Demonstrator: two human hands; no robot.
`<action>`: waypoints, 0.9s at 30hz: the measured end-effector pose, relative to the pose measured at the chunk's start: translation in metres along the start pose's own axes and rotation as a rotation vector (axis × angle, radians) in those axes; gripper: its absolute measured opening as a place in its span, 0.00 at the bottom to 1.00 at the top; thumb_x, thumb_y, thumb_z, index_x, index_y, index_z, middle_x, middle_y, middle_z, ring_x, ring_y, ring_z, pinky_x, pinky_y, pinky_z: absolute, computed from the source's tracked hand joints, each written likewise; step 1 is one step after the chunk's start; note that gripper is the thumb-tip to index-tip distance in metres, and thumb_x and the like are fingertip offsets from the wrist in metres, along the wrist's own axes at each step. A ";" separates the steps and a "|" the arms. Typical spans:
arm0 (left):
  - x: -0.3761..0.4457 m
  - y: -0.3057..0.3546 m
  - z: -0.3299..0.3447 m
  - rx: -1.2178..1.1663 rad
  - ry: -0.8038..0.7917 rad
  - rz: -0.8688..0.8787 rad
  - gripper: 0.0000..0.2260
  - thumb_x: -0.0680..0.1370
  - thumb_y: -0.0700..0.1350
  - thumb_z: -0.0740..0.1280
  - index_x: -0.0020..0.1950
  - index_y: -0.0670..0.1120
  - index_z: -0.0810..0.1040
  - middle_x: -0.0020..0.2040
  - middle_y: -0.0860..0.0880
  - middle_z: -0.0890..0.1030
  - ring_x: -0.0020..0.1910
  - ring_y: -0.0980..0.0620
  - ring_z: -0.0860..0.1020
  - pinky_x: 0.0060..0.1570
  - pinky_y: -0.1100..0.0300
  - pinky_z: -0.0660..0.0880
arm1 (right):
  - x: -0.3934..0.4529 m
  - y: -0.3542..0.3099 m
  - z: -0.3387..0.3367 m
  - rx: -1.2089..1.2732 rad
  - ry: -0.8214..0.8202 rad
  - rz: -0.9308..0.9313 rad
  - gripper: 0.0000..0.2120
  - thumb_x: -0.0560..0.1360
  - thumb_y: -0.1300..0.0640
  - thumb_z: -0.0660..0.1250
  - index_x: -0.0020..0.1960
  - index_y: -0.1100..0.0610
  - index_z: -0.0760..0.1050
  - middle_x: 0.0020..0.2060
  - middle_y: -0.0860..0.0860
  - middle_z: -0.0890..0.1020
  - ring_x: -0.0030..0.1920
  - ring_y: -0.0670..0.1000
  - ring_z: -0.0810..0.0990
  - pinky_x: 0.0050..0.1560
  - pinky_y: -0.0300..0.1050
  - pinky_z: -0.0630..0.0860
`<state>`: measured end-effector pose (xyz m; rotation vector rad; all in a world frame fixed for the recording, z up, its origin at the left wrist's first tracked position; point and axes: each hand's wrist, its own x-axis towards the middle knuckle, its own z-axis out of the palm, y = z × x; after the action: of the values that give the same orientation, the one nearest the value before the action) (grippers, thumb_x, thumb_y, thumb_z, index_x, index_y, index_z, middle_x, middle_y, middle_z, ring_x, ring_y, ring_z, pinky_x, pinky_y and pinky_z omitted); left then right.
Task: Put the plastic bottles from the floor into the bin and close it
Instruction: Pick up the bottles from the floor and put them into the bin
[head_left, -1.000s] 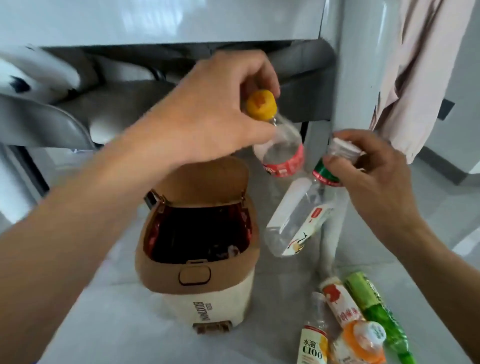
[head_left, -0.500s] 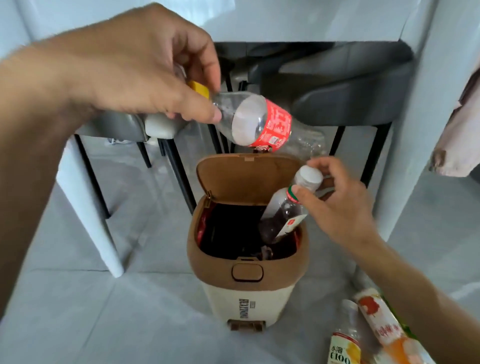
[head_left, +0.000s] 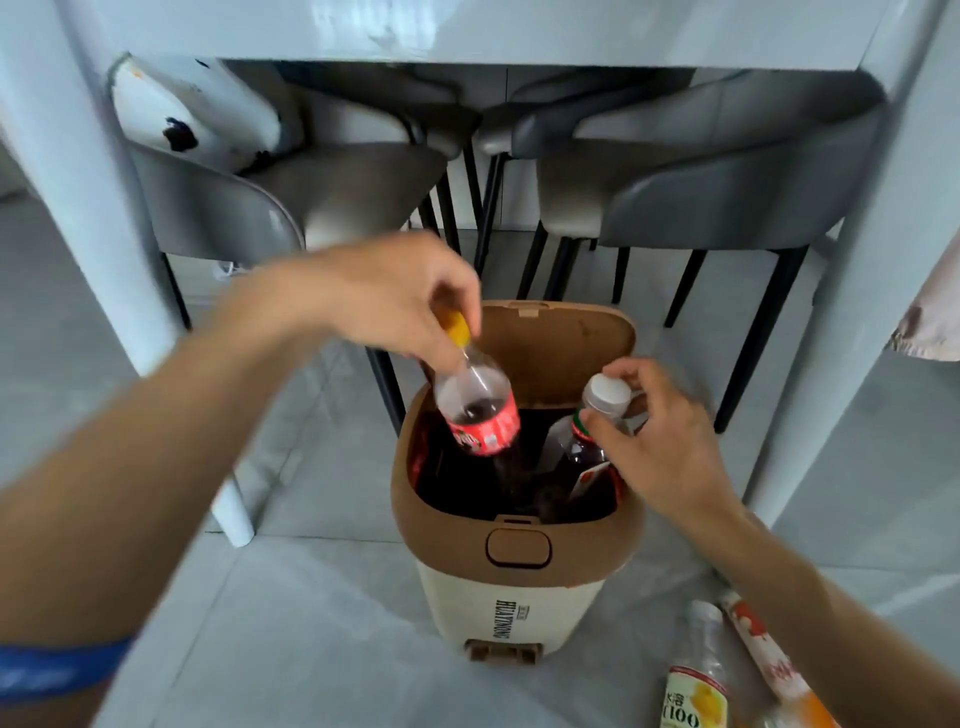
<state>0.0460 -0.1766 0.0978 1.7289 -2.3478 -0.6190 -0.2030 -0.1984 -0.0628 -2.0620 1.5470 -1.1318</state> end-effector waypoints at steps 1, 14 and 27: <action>0.013 -0.003 0.019 0.038 -0.026 -0.004 0.13 0.66 0.47 0.80 0.48 0.52 0.83 0.41 0.52 0.83 0.41 0.48 0.82 0.44 0.49 0.81 | 0.001 0.000 0.003 -0.018 -0.017 -0.008 0.18 0.71 0.51 0.74 0.56 0.45 0.70 0.47 0.41 0.79 0.46 0.44 0.78 0.43 0.37 0.73; 0.073 -0.047 0.141 0.271 -0.109 -0.131 0.19 0.75 0.42 0.71 0.65 0.51 0.77 0.59 0.47 0.80 0.54 0.45 0.78 0.48 0.52 0.77 | 0.019 0.017 0.028 -0.273 -0.242 -0.100 0.08 0.74 0.56 0.70 0.52 0.54 0.76 0.51 0.50 0.80 0.52 0.54 0.79 0.55 0.52 0.75; 0.071 0.128 0.232 0.066 0.006 0.342 0.09 0.76 0.48 0.66 0.54 0.50 0.81 0.46 0.51 0.84 0.48 0.50 0.81 0.47 0.54 0.77 | -0.078 0.112 -0.074 -0.188 0.030 0.218 0.08 0.73 0.60 0.68 0.51 0.55 0.81 0.51 0.51 0.84 0.48 0.52 0.81 0.47 0.44 0.76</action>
<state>-0.1735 -0.1577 -0.0656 1.2999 -2.6000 -0.4814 -0.3391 -0.1529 -0.1212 -1.9356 1.9041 -0.9742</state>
